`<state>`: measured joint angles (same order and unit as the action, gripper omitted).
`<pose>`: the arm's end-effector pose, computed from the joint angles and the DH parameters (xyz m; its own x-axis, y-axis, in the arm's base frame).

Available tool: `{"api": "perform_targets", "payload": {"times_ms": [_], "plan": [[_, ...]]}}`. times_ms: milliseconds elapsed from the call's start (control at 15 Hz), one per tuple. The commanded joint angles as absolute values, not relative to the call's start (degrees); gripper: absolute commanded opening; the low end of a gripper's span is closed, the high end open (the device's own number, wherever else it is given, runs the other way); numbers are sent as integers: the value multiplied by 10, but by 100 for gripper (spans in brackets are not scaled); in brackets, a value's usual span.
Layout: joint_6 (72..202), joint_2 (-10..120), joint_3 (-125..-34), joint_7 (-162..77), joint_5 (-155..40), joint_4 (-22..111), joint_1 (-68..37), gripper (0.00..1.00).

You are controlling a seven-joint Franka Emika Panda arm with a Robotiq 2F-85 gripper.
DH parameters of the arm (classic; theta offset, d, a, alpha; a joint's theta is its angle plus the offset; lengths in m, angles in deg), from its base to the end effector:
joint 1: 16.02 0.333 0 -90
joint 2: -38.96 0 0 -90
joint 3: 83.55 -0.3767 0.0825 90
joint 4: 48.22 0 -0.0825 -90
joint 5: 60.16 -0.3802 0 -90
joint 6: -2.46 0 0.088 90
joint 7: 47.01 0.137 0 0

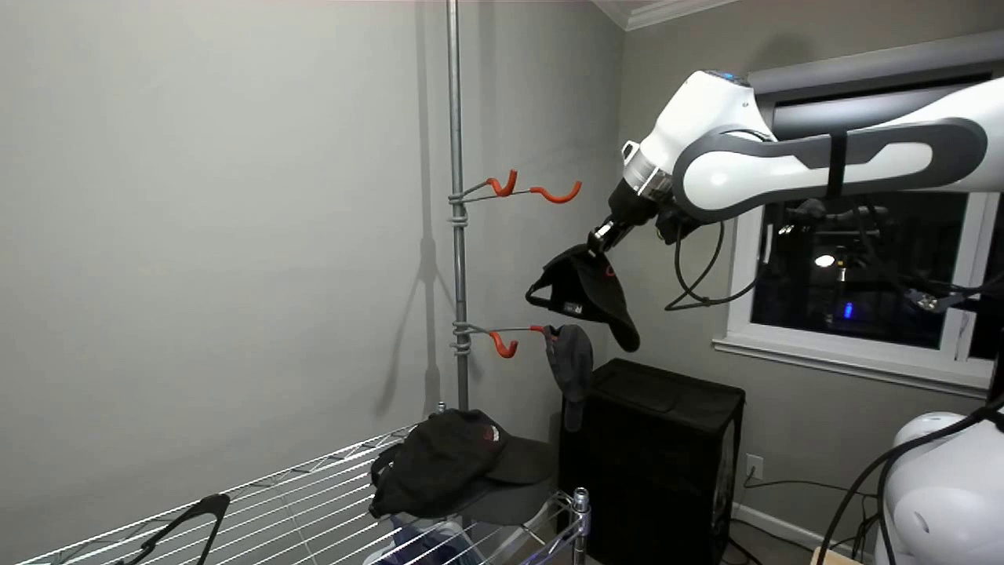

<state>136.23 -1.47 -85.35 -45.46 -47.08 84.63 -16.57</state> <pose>0.3585 0.0039 0.6959 0.7479 0.1541 0.6456 0.0033 -0.9735 0.2285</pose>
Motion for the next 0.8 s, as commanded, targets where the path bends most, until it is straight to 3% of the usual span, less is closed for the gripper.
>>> {"api": "perform_targets", "payload": {"times_ms": [0,733], "plan": [[1394,12,-830,-479,-424,770,-225,2],[1502,133,-865,-424,-302,561,-328,2]]}}
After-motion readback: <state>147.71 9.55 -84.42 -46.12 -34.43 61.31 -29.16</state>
